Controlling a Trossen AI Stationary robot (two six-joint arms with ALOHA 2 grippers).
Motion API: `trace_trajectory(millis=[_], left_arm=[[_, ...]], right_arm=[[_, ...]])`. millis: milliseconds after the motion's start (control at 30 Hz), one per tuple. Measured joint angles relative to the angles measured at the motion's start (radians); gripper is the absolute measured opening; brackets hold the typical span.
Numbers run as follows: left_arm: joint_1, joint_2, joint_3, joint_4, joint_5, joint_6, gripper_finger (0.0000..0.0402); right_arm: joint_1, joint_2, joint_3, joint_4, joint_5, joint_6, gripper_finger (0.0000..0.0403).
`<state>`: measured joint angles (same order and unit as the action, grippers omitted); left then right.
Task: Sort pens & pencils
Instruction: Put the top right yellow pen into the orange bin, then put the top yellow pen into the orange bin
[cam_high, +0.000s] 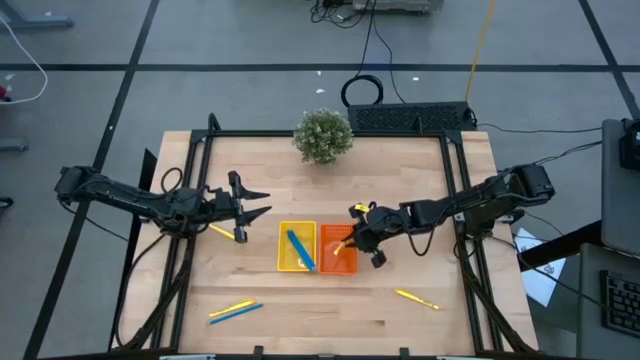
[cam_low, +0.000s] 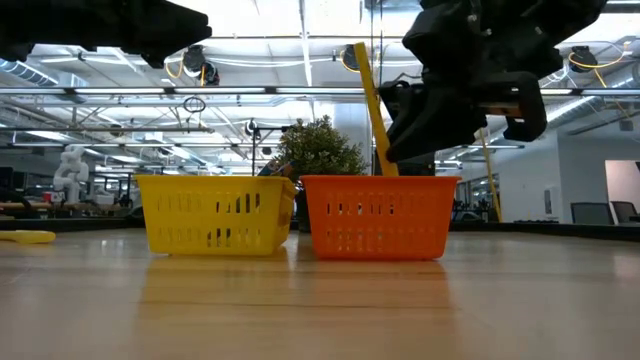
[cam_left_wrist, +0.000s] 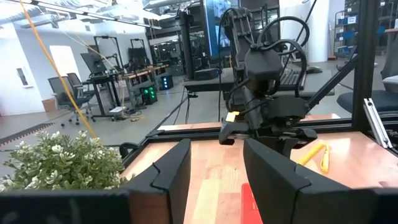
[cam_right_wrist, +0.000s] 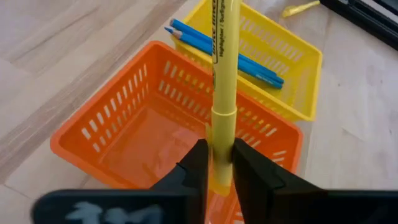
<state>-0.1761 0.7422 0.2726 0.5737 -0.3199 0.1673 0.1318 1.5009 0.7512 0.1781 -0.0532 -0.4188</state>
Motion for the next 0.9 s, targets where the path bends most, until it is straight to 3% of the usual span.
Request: trace_trajectory(millis=[167,333,667,800,900], left_arm=[[0.000,0.000,0.000,-0.005,0.000,0.000,0.0154],[0.000,0.000,0.000,-0.011,0.000,0.000,0.0154],[0.000,0.000,0.000,-0.020,0.000,-0.012,0.0154],[0.000,0.000,0.000,-0.026,-0.001,-0.013,0.0154],[0.000,0.000,0.000,-0.027,-0.001,-0.013,0.0154]], right_arm=[[-0.007,0.000,-0.001,0.007,0.003,0.033,0.0102],[-0.007,0.000,-0.001,0.024,0.003,0.040,0.0131],[-0.007,-0.019,-0.001,0.021,0.004,0.065,0.0138],[-0.006,-0.102,-0.001,-0.050,0.005,0.079,0.0138],[-0.006,-0.189,-0.008,-0.090,0.064,0.151,0.0138]])
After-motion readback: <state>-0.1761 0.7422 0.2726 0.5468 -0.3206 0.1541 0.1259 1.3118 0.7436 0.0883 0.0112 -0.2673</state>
